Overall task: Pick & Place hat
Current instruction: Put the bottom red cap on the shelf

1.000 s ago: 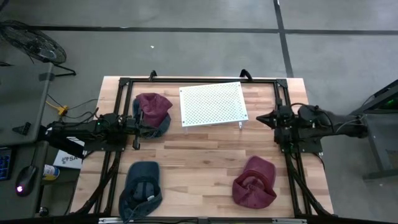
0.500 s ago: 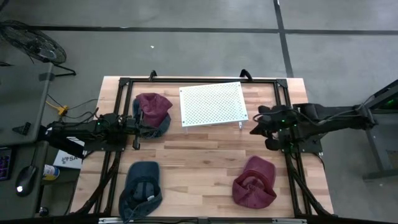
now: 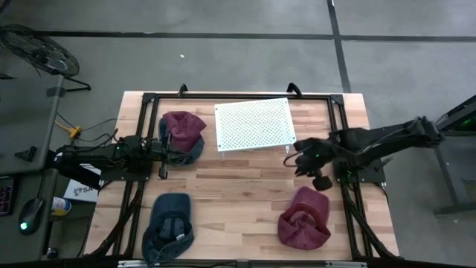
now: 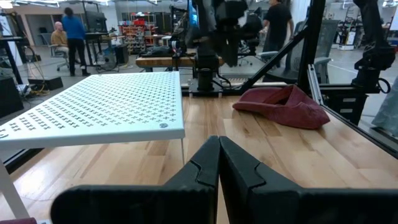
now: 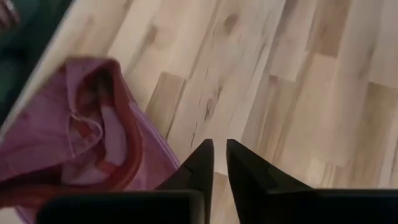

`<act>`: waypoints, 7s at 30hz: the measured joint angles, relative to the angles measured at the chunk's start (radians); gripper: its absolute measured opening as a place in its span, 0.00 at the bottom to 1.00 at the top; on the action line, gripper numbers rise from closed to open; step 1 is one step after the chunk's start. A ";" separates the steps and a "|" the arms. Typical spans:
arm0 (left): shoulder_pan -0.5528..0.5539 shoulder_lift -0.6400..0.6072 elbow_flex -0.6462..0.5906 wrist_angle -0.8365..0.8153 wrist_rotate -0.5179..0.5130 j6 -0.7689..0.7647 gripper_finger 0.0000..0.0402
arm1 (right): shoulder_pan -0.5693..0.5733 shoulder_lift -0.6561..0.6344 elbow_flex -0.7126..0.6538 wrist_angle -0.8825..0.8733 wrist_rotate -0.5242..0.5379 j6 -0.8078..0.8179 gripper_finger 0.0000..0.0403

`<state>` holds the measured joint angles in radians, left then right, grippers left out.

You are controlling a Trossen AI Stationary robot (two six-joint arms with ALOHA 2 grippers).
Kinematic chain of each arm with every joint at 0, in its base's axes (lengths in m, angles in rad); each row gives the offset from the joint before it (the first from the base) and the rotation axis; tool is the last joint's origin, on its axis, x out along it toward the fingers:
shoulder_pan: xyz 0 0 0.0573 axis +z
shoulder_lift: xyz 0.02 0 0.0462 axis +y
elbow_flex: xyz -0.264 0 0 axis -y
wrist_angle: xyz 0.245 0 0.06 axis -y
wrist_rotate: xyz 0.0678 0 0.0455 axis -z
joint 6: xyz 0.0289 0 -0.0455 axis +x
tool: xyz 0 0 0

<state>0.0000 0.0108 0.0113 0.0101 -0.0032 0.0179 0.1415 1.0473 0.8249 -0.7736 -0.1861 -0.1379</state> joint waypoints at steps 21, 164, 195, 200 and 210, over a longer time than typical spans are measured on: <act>0.000 0.000 0.000 0.000 0.000 0.000 0.02 | 0.095 0.335 -0.001 0.015 -0.010 -0.133 0.38; 0.000 0.000 0.000 0.000 -0.001 0.000 0.02 | -0.122 0.538 0.593 -0.797 1.338 0.961 0.02; 0.000 0.000 0.000 0.000 -0.003 0.000 0.02 | -0.144 0.538 0.594 -0.787 1.583 0.349 0.02; 0.000 0.000 0.000 0.000 -0.003 0.000 0.02 | -0.138 0.538 0.594 -0.791 1.472 0.284 0.02; 0.000 0.000 0.000 0.000 -0.003 0.000 0.02 | -0.106 0.535 0.595 -0.791 1.292 0.111 0.03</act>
<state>0.0002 0.0109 0.0113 0.0105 -0.0067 0.0181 0.0358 1.5826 1.4197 -1.5650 1.1054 -0.0270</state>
